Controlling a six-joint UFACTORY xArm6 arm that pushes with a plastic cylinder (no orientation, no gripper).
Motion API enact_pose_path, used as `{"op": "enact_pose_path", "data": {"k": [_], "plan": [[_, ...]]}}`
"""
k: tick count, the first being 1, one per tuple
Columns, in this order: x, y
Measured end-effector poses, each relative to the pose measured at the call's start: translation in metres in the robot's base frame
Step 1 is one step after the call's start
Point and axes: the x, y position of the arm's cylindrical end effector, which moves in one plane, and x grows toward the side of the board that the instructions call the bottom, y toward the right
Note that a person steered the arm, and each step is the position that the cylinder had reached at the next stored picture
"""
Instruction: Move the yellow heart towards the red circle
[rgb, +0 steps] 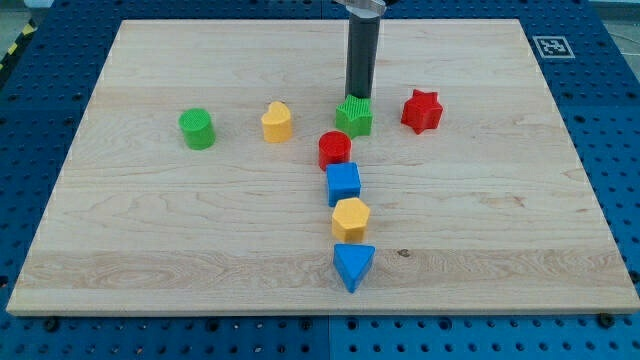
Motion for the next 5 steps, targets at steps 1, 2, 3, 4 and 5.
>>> {"op": "enact_pose_path", "data": {"k": [1,2,3,4,5], "plan": [[0.012,0.0],[0.024,0.0],[0.024,0.0],[-0.007,0.0],[-0.022,-0.015]]}}
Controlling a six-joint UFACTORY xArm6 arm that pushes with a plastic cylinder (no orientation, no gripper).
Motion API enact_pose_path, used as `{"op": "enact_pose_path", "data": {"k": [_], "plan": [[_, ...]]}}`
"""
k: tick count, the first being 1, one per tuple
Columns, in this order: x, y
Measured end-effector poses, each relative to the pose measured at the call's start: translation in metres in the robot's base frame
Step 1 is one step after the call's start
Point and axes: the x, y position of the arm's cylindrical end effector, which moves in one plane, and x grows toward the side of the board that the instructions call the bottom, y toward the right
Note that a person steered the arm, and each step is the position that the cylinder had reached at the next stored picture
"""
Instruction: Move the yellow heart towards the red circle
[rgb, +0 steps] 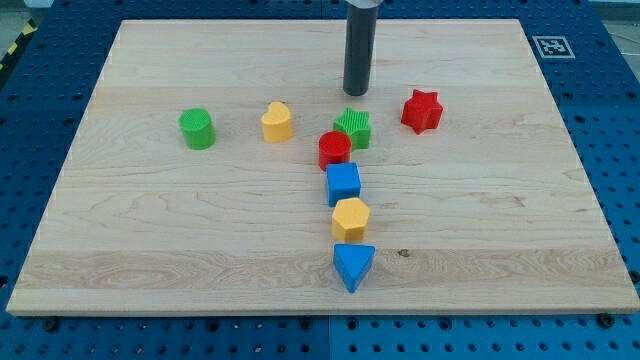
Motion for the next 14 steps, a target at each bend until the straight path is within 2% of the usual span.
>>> {"op": "enact_pose_path", "data": {"k": [2,5,7,11,14], "plan": [[0.008,-0.074],[0.035,-0.075],[0.032,-0.129],[0.065,-0.097],[0.065,-0.087]]}}
